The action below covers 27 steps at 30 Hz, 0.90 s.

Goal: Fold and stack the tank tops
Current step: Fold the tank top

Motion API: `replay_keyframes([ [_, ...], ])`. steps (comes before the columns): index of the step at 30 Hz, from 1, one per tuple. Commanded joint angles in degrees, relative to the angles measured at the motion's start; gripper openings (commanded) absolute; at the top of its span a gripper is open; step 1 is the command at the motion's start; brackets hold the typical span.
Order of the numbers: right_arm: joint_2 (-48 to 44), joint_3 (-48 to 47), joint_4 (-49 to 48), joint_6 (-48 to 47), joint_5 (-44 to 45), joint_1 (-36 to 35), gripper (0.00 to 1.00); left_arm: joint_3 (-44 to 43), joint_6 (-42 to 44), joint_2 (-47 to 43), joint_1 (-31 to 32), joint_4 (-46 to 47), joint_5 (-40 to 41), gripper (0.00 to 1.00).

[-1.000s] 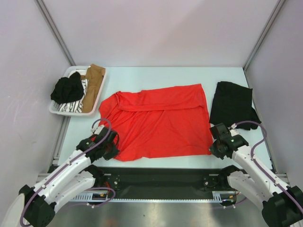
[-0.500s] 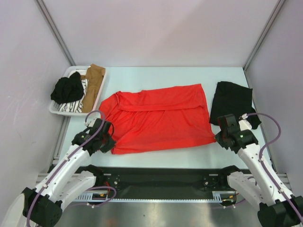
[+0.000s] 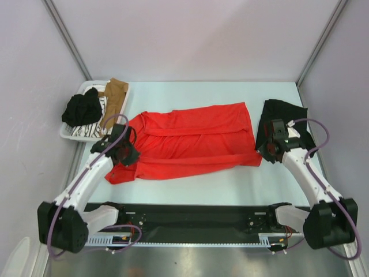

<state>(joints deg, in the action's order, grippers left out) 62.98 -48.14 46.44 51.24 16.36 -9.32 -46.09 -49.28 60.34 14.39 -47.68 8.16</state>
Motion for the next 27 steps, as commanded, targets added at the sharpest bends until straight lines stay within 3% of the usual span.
replay_keyframes([
  [1, 5.03, -4.24, -6.26, -3.08, 0.25, 0.71, 0.00, -4.71, 3.74, 6.08, -2.52, 5.75, 0.10, 0.00],
  [9, 18.57, -12.50, -11.54, -4.92, -1.50, 2.11, 0.00, -10.68, 4.98, 18.14, -5.60, 10.85, -0.34, 0.00],
  [27, 41.86, -29.11, -13.83, -5.72, -1.86, 3.96, 0.01, -25.19, 5.42, 38.62, -6.66, 11.65, 3.08, 0.00],
])
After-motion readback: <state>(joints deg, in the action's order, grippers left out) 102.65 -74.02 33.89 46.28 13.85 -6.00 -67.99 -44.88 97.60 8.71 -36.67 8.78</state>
